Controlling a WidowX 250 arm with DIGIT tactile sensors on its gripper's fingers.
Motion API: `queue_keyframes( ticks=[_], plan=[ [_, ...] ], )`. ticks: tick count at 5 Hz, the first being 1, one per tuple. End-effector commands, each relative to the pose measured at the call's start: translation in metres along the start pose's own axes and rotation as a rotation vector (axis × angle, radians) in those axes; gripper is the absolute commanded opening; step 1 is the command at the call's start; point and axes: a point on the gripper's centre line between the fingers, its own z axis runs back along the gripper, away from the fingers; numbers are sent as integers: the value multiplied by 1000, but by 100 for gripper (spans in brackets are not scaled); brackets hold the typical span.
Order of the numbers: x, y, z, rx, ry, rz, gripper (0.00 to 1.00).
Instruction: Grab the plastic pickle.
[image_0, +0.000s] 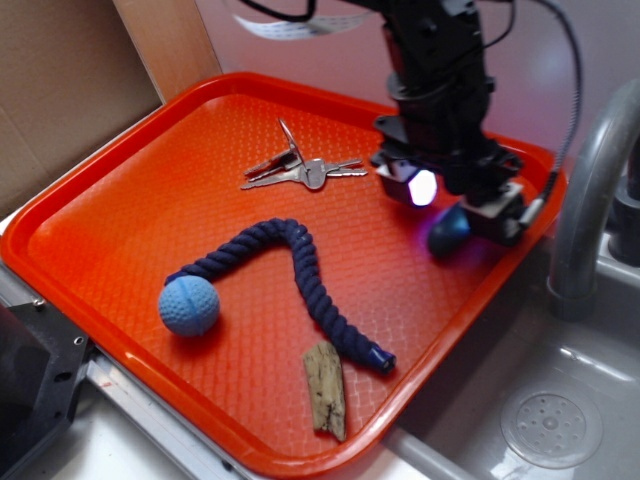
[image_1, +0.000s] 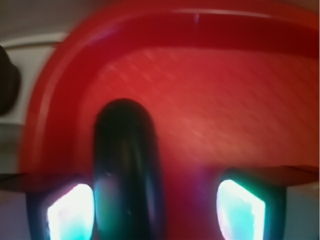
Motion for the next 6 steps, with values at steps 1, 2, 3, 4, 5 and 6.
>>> queue_keyframes(
  ticks=[1,2,3,4,5,6],
  plan=[
    [2,-1,9,14,-22,14,81],
    [4,-7,1,33,2,1,0],
    [4,-5,11,25,2,4,0],
    [2,8,61,28,-63,48,0],
    [-7,38,110,-127,-103,59,0],
    [-28,61,162,-118,-135,136,0]
  ],
)
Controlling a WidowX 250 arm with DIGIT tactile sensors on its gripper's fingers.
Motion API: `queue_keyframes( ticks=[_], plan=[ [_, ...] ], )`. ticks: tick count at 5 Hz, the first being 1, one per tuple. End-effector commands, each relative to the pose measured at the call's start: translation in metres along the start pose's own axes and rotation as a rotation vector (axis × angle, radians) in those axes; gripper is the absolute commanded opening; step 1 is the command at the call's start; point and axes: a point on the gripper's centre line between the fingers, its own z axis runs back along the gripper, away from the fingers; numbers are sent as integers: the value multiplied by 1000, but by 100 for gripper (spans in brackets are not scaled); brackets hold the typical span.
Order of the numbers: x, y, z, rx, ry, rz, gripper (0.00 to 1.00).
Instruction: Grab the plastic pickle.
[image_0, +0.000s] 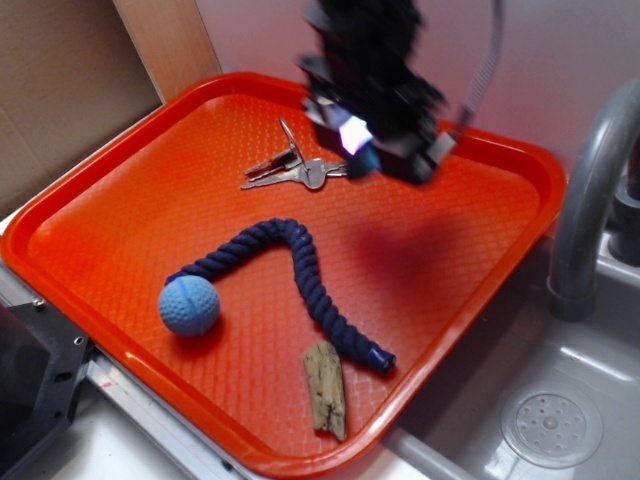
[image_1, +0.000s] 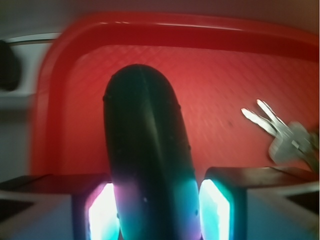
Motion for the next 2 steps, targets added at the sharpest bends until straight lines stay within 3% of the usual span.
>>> queue_keyframes(
  ticks=[1,2],
  plan=[
    [-16,23,123,-15,-67,73,0],
    [-11,19,153,49,-40,72,0]
  ],
)
